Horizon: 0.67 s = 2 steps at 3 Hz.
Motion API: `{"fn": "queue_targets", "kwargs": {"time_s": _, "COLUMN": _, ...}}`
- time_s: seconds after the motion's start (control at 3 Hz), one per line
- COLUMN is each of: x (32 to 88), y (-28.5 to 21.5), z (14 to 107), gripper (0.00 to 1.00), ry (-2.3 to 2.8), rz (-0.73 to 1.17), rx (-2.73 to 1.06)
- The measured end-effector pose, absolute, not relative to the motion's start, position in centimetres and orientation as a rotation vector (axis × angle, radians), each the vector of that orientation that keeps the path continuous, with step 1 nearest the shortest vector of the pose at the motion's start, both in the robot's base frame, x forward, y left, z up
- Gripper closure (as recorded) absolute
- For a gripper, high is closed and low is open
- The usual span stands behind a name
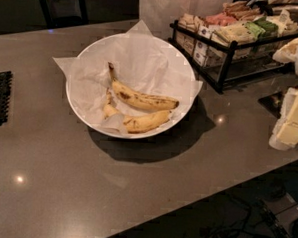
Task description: Pick banana from white bowl
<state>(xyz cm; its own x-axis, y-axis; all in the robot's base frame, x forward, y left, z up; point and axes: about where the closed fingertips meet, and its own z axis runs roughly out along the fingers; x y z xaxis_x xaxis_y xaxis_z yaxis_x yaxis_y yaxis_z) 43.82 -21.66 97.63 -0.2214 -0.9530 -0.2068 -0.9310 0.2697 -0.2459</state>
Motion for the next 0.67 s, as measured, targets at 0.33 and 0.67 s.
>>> {"fn": "queue_targets", "kwargs": {"time_s": 0.33, "x": 43.82, "y": -21.66, "z": 97.63, "gripper": 0.00, "ry": 2.231, "rz": -0.099, "rx": -1.725}}
{"fn": "queue_targets", "kwargs": {"time_s": 0.67, "x": 44.07, "y": -20.96, "z": 97.51, "gripper": 0.00, "ry": 2.207, "rz": -0.073, "rx": -1.745}}
